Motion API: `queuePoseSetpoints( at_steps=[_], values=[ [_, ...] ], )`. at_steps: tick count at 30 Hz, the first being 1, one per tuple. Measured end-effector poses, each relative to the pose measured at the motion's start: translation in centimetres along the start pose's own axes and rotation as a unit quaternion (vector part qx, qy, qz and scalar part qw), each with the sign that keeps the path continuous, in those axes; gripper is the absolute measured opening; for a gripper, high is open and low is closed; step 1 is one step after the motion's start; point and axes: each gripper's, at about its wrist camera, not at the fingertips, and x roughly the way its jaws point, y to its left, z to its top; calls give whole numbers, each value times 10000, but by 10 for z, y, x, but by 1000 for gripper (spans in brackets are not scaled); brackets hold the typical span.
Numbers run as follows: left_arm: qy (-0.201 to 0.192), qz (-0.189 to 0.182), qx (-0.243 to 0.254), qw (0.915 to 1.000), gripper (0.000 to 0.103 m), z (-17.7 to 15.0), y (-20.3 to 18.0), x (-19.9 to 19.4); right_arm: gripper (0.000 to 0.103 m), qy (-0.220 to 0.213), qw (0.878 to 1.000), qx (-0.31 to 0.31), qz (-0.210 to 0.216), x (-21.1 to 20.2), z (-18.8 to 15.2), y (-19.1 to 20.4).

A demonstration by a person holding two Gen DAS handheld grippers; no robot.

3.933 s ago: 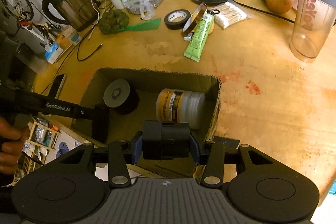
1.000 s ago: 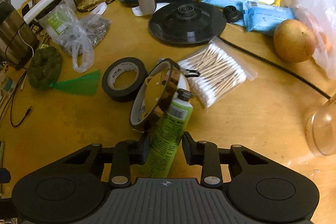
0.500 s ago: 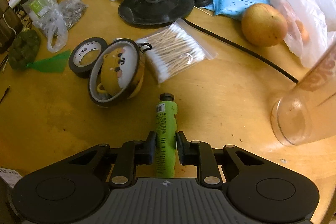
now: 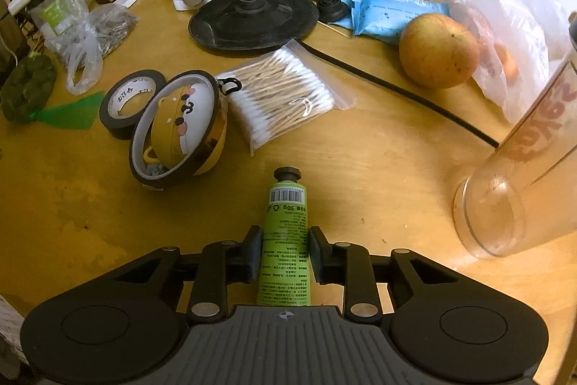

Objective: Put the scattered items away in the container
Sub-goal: 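Lift the green tube with the right gripper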

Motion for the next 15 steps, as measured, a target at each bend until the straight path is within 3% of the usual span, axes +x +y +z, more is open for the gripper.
queuePoseSetpoints(
  at_steps=[15],
  values=[
    [-296, 110, 420, 9986, 65, 41, 3, 14, 29, -209, 9997, 47, -89, -2, -7, 2]
  ],
)
